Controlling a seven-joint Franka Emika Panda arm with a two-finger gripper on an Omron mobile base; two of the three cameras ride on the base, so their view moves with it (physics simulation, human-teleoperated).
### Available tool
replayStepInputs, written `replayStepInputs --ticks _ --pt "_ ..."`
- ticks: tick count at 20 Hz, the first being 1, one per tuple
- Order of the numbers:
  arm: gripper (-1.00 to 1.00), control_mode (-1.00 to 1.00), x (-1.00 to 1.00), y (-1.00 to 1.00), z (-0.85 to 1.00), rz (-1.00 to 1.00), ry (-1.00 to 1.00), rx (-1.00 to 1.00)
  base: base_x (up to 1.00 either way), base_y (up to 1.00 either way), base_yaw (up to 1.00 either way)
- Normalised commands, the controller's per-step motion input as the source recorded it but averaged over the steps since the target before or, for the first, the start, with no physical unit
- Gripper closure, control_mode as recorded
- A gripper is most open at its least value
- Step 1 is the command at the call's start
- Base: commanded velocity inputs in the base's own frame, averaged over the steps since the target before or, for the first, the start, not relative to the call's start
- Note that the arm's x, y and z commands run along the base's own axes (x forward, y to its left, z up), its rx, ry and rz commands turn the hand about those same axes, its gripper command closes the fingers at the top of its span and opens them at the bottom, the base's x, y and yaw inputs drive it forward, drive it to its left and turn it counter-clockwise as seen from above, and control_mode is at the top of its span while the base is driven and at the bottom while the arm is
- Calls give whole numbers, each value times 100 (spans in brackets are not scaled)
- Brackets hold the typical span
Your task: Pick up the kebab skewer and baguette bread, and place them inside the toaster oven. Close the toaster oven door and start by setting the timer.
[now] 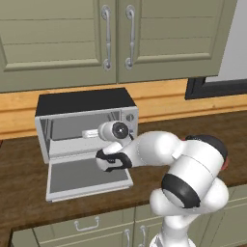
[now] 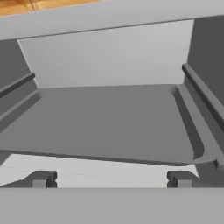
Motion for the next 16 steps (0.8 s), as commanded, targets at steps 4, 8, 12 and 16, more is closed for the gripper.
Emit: replayStepInputs --ticks 4,8,12,16 --pt "-100 -100 19 28 0 0 0 0 0 0 0" --pt "-100 -100 21 29 0 -1 1 0 0 0 0" --pt "-100 -100 21 2 0 -9 2 0 0 0 0" --pt "-100 -100 28 0 0 -8 1 0 0 0 0"
